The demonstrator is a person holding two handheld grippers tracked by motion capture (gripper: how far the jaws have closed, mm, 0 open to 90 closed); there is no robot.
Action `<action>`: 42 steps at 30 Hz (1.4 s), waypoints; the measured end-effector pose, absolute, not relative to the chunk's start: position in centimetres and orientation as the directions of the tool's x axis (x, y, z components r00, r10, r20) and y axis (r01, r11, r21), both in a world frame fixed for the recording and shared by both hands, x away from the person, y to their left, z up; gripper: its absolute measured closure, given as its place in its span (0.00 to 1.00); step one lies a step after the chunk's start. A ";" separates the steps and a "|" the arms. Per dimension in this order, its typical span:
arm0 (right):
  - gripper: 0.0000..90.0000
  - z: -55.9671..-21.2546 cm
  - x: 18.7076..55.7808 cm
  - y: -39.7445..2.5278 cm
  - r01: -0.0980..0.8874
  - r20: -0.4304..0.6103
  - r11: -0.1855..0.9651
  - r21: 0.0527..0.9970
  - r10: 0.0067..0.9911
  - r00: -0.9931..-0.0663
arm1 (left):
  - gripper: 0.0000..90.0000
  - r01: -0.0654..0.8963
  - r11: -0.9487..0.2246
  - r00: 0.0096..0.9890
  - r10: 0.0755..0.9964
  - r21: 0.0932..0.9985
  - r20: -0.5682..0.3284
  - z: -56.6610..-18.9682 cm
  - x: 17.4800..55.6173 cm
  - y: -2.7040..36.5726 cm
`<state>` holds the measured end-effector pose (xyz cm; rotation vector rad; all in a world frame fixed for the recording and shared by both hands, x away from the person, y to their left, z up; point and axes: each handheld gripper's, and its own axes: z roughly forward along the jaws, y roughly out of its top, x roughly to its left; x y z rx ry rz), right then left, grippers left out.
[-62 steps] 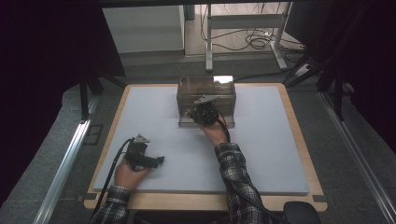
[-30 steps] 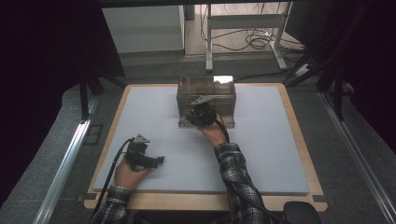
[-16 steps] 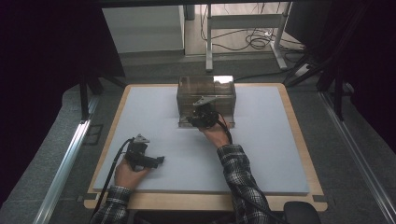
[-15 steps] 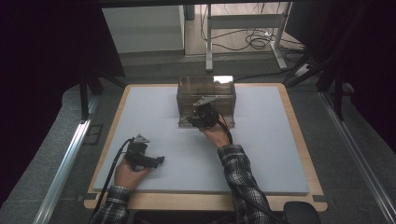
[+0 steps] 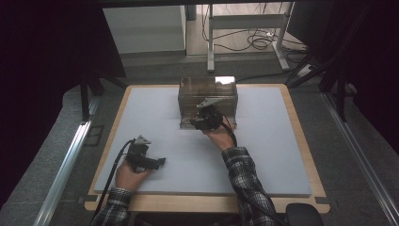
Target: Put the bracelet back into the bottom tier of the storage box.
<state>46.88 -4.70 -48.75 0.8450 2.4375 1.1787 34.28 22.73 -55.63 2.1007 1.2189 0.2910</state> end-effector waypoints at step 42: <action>0.38 -47.5 44.9 -7.9 0.384 -0.034 0.524 0.760 0.622 -0.782 | 0.00 0.680 -0.328 0.536 0.833 0.655 -0.139 -55.6 34.3 22.7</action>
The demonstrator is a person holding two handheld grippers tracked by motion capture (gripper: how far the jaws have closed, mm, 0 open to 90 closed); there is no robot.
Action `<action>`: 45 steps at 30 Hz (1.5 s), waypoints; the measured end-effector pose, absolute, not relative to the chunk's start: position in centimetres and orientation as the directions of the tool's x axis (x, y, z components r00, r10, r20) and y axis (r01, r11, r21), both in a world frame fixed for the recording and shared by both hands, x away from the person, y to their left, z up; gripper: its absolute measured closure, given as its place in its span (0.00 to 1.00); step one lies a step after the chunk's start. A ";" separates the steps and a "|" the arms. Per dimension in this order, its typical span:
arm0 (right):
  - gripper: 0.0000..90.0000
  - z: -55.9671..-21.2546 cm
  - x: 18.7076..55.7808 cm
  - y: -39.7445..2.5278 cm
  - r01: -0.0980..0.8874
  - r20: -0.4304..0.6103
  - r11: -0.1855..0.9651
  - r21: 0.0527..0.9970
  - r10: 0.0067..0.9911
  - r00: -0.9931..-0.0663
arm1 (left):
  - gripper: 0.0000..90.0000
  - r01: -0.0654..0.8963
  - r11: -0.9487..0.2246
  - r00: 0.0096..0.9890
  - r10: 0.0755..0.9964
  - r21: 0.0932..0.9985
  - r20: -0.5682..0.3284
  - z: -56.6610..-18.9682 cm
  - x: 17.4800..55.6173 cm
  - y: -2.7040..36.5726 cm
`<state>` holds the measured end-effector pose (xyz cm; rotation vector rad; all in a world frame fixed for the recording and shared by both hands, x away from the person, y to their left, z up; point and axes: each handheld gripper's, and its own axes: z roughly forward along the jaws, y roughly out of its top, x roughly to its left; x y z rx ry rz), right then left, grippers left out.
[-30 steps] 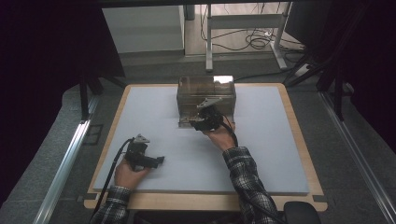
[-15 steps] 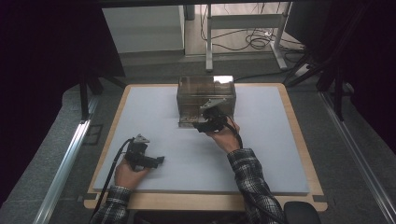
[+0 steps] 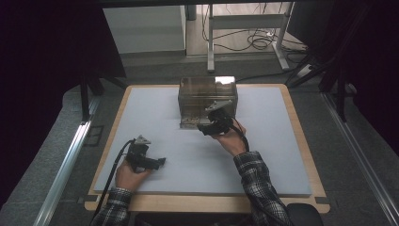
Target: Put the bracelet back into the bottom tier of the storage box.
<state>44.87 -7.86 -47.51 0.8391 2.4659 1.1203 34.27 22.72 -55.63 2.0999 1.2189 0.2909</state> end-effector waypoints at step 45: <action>0.15 -47.0 42.6 -12.7 0.446 -0.007 0.540 0.714 0.643 -0.766 | 0.00 0.680 -0.328 0.536 0.833 0.656 -0.138 -55.6 34.3 22.7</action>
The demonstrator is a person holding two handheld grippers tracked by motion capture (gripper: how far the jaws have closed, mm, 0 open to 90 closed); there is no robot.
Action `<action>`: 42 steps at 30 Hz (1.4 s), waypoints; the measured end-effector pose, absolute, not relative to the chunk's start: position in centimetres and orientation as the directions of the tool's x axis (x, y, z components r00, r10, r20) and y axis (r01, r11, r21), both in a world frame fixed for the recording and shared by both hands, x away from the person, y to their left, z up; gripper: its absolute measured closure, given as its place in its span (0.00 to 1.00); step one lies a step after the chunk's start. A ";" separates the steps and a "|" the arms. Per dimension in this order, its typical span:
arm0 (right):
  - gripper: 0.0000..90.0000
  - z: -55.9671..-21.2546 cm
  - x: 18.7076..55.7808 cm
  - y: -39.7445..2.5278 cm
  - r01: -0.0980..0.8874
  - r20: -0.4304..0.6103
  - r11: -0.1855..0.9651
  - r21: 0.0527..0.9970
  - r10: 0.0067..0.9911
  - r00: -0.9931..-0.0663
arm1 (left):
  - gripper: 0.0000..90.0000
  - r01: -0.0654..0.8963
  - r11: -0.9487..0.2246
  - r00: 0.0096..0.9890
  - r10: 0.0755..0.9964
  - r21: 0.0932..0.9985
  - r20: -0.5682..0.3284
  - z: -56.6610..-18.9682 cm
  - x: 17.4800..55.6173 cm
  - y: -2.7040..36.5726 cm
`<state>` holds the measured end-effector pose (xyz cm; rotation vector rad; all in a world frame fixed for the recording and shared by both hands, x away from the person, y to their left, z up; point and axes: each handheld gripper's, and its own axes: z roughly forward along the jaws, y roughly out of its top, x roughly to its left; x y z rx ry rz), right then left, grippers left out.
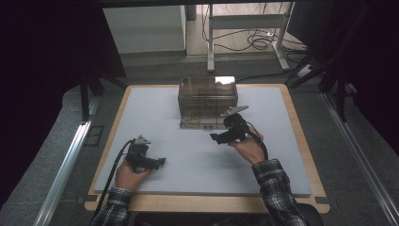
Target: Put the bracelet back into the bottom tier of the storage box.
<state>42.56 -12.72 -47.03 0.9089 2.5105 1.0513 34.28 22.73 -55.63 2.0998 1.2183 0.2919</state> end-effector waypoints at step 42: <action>0.07 -47.5 39.8 -18.1 0.464 -0.054 0.564 0.683 0.673 -0.738 | 0.00 0.678 -0.331 0.538 0.832 0.656 -0.136 -55.6 34.3 22.7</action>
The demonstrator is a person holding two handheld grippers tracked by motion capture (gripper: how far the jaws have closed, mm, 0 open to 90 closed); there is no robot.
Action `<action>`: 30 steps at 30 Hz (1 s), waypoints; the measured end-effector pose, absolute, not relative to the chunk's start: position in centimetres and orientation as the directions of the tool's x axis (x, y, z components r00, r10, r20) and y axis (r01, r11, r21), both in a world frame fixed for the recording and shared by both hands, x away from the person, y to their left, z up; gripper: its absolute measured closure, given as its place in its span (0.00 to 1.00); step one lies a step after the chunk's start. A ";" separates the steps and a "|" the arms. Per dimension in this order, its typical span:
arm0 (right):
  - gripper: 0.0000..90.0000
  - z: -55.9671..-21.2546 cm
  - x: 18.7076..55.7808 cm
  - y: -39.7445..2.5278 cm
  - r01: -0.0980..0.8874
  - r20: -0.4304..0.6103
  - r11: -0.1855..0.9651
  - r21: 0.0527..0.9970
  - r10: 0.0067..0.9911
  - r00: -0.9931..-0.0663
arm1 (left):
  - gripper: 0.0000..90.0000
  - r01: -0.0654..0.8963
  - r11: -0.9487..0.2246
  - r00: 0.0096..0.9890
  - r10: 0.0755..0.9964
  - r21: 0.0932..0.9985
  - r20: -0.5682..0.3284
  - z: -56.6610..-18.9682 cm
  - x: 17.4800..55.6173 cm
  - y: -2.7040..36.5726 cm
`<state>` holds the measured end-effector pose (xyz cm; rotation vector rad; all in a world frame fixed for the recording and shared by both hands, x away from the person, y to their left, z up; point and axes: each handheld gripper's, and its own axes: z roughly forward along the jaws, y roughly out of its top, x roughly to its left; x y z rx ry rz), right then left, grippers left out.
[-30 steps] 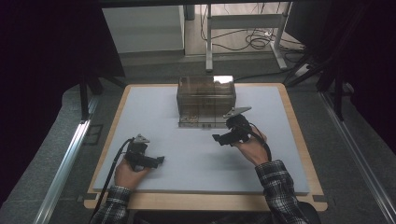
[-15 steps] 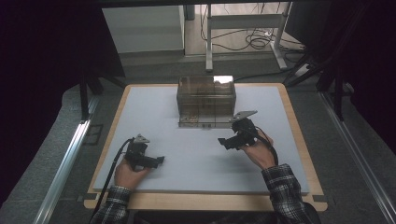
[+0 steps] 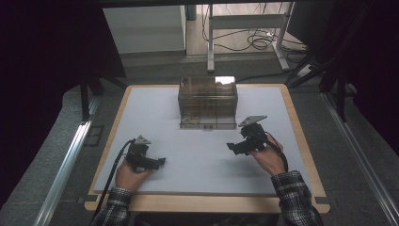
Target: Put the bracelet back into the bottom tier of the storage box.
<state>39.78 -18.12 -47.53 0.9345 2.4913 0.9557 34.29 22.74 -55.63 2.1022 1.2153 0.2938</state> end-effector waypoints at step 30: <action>0.06 -48.1 37.1 -23.3 0.508 -0.058 0.538 0.673 0.723 -0.688 | 0.00 0.679 -0.329 0.536 0.833 0.657 -0.137 -55.6 34.3 22.7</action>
